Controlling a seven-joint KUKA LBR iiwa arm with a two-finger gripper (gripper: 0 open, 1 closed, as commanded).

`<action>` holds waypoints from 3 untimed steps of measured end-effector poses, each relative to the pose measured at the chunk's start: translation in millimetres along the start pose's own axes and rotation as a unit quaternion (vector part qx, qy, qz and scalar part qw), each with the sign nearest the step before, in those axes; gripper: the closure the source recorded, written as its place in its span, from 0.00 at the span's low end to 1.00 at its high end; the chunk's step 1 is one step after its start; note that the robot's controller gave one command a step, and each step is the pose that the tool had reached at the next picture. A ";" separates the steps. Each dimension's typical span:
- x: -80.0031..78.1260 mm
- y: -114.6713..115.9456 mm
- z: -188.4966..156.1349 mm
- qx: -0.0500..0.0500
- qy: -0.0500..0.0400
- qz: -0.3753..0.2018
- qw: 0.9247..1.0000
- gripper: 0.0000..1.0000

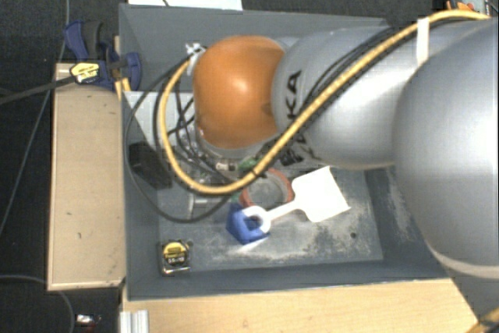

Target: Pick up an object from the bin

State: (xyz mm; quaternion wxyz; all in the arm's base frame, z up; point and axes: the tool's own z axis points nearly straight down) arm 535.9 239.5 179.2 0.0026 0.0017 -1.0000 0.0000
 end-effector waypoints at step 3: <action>34.0 -115.8 26.5 -0.002 -0.010 -0.072 0.997 0.00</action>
Offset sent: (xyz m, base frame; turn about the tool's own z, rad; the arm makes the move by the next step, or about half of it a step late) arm -0.0290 -0.0847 -0.1092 -0.2382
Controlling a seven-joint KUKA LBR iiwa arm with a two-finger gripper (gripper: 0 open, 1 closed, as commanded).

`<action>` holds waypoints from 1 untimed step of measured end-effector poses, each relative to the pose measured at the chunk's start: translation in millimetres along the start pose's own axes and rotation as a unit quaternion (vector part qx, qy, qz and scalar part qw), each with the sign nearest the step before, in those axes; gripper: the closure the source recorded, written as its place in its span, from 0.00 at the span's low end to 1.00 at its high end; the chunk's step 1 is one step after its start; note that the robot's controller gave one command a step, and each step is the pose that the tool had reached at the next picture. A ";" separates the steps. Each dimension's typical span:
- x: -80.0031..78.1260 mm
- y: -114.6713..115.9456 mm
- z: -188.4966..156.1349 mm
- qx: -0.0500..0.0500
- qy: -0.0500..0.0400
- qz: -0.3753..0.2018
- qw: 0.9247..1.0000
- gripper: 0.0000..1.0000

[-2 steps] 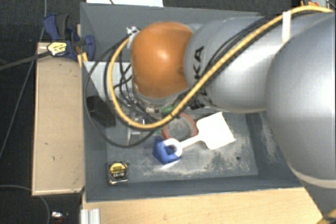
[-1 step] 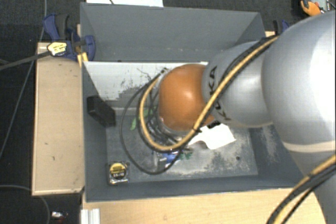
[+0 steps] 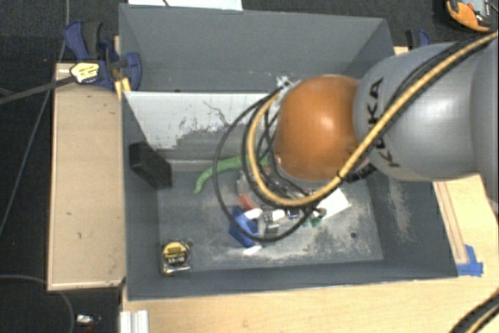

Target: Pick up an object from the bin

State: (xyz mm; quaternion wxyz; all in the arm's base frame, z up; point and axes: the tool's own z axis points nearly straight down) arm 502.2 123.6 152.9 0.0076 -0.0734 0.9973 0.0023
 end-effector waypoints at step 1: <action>-0.6 -50.1 52.8 0.001 0.009 -0.149 0.989 0.00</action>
Offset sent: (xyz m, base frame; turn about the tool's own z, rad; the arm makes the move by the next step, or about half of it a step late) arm 0.0101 -0.0511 -0.0829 -0.0057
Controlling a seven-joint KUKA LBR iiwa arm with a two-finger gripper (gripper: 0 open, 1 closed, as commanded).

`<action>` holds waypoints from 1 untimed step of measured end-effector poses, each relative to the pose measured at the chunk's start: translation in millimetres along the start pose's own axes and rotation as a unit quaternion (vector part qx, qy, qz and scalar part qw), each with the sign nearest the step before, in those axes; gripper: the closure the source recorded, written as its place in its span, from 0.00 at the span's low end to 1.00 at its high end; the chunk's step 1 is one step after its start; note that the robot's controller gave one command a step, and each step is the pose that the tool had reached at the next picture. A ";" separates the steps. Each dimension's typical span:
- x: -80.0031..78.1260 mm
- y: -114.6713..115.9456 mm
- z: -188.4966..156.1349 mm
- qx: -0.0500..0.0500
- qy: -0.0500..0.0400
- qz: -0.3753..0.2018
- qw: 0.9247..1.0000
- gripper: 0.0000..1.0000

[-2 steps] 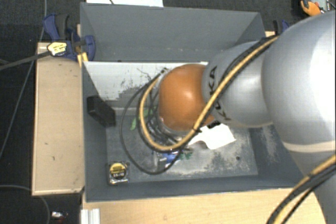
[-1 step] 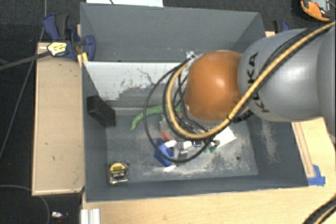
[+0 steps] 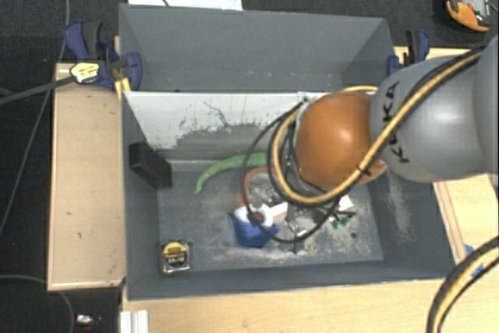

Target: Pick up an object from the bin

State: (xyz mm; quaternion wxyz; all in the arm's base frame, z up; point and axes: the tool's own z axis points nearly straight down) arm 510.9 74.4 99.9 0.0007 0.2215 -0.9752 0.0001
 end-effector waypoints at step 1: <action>-3.7 -2.6 24.7 -0.002 -0.010 0.146 0.989 0.00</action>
Offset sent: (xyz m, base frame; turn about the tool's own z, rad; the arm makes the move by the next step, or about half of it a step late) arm -0.0064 0.0078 -0.0299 -0.1459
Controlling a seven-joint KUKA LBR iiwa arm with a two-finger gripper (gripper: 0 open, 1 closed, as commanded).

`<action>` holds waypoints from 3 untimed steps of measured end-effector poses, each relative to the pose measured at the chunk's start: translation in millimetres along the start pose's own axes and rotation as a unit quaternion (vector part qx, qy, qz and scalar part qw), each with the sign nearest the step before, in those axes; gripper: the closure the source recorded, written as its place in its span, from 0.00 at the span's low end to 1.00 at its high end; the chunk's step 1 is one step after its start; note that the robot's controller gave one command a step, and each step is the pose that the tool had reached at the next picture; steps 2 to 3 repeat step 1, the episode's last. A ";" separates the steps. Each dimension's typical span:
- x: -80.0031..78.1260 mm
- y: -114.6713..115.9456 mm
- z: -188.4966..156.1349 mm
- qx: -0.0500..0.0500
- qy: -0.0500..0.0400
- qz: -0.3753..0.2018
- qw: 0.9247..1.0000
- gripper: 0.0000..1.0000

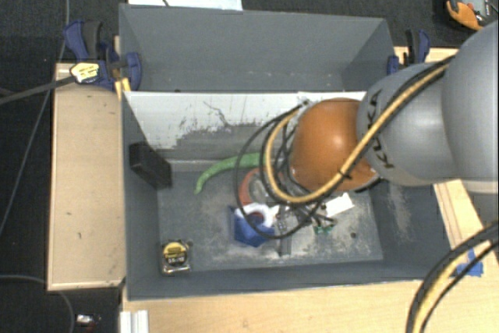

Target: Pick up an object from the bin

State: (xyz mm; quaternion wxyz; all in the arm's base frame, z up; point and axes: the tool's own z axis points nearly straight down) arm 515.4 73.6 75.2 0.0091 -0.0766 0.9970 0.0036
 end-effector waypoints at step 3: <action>-0.8 8.8 -6.1 0.004 -0.008 -0.215 0.977 1.00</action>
Offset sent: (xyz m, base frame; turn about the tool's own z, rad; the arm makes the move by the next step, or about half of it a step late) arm 0.0000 0.0000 0.0000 0.0000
